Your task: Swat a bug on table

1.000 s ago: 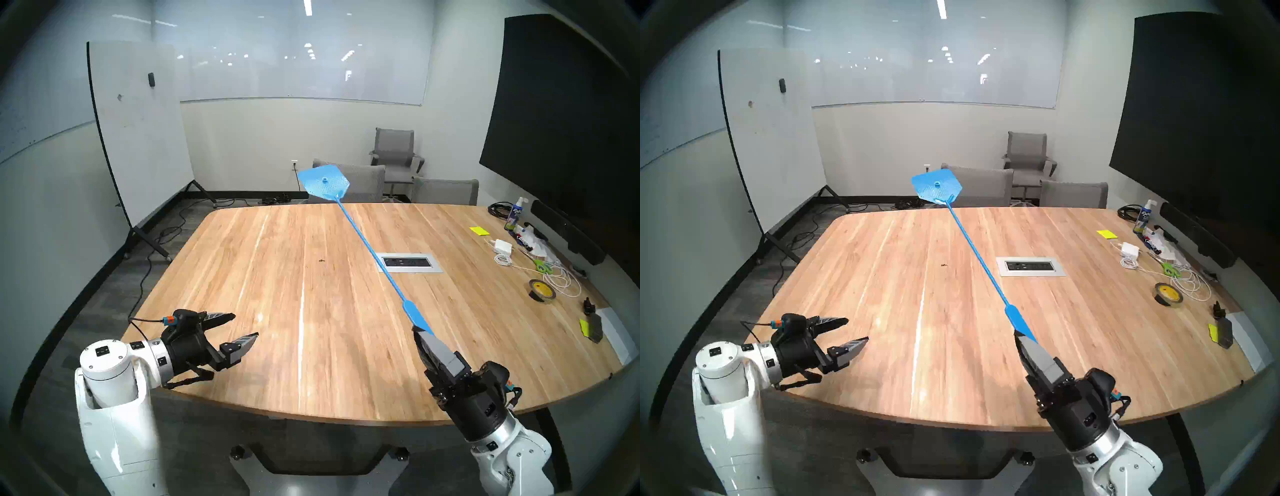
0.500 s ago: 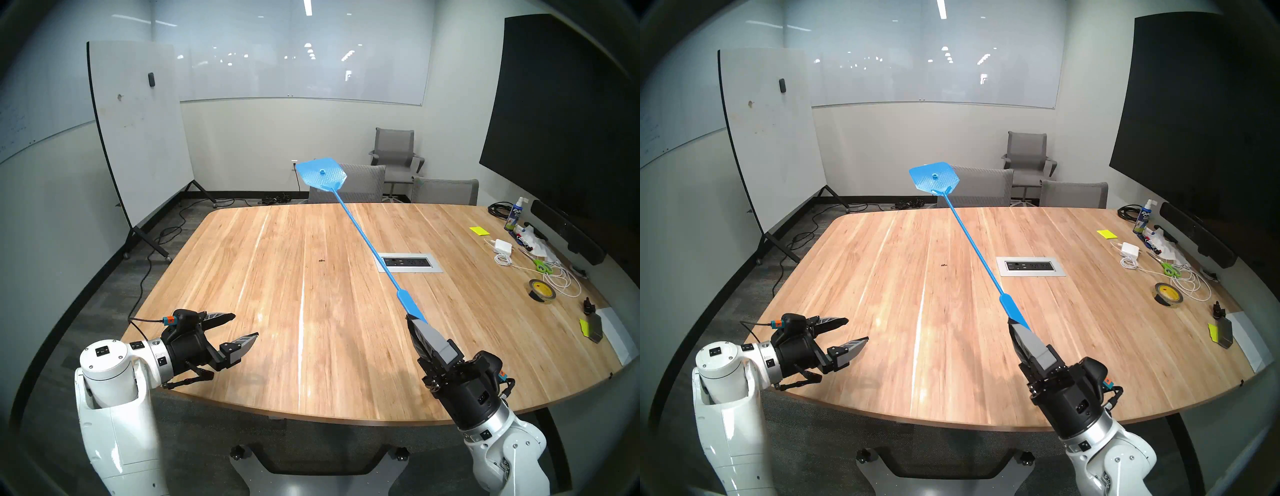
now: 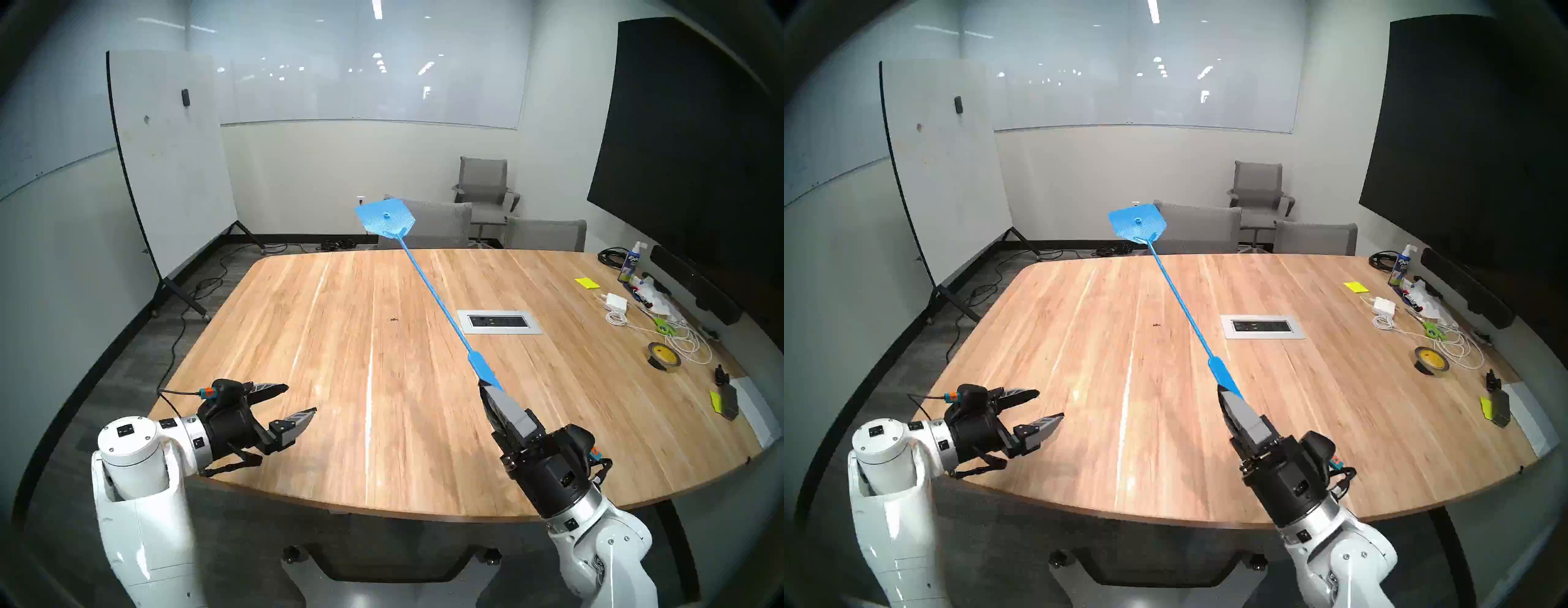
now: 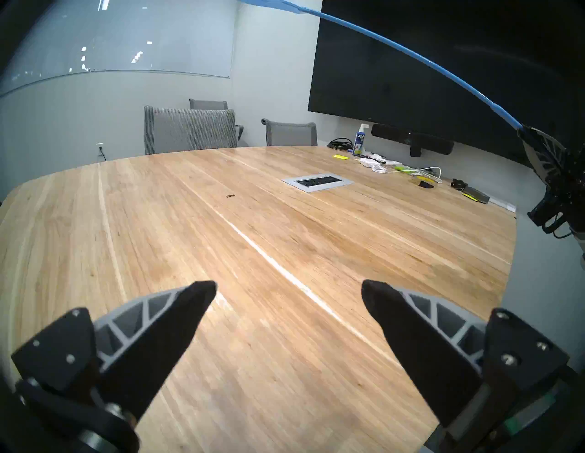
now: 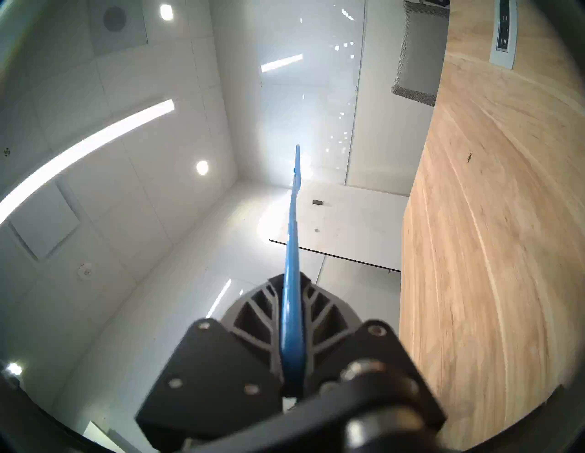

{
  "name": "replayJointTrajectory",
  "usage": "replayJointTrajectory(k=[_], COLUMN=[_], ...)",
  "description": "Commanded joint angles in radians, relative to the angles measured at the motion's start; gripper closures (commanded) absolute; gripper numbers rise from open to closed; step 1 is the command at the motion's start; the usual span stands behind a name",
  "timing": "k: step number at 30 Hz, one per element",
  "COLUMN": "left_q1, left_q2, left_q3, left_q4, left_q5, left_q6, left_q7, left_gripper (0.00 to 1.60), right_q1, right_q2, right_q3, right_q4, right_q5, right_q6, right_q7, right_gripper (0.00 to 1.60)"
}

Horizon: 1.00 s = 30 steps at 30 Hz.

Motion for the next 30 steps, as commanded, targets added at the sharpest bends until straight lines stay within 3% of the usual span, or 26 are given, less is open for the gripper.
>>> replayJointTrajectory(k=[1, 11, 13, 14, 16, 18, 19, 20, 24, 27, 30], left_q1=[0.001, 0.001, 0.001, 0.000, -0.001, -0.002, -0.002, -0.003, -0.003, -0.002, -0.002], left_q2=[0.002, 0.002, 0.002, 0.002, 0.002, 0.002, 0.003, 0.002, 0.003, 0.003, 0.003], left_q3=[0.002, 0.002, 0.002, 0.002, 0.002, 0.001, 0.001, 0.001, 0.001, 0.001, 0.001], left_q4=[-0.014, -0.014, -0.014, -0.014, -0.012, -0.009, -0.009, -0.009, -0.009, -0.011, -0.011], left_q5=[-0.006, -0.006, -0.006, -0.005, -0.004, -0.003, -0.003, -0.003, -0.003, -0.003, -0.004], left_q6=[0.000, 0.000, 0.000, 0.000, -0.001, -0.001, -0.001, -0.001, -0.001, -0.001, -0.001], left_q7=[0.001, 0.001, 0.001, 0.001, -0.001, -0.001, -0.001, -0.001, -0.002, -0.002, -0.002], left_gripper=[0.00, 0.00, 0.00, 0.00, 0.00, 0.00, 0.00, 0.00, 0.00, 0.00, 0.00], right_q1=[0.055, 0.116, 0.130, 0.139, 0.163, 0.178, 0.198, 0.196, 0.253, 0.280, 0.263], right_q2=[-0.012, -0.018, -0.020, -0.015, 0.008, 0.008, 0.004, 0.008, -0.001, 0.004, 0.005], right_q3=[-0.010, -0.009, -0.009, -0.007, -0.024, -0.042, -0.050, -0.049, -0.058, -0.069, -0.085], right_q4=[0.006, 0.049, 0.056, 0.054, 0.105, 0.164, 0.183, 0.187, 0.260, 0.261, 0.203], right_q5=[0.017, 0.025, 0.016, -0.019, -0.113, -0.119, -0.137, -0.178, -0.248, -0.264, -0.238], right_q6=[-0.003, -0.010, -0.014, 0.000, -0.024, -0.019, -0.028, -0.038, -0.073, -0.079, -0.078], right_q7=[-0.004, -0.043, -0.085, -0.156, -0.174, -0.203, -0.253, -0.242, -0.343, -0.402, -0.475], right_gripper=[1.60, 1.60, 1.60, 1.60, 1.60, 1.60, 1.60, 1.60, 1.60, 1.60, 1.60])
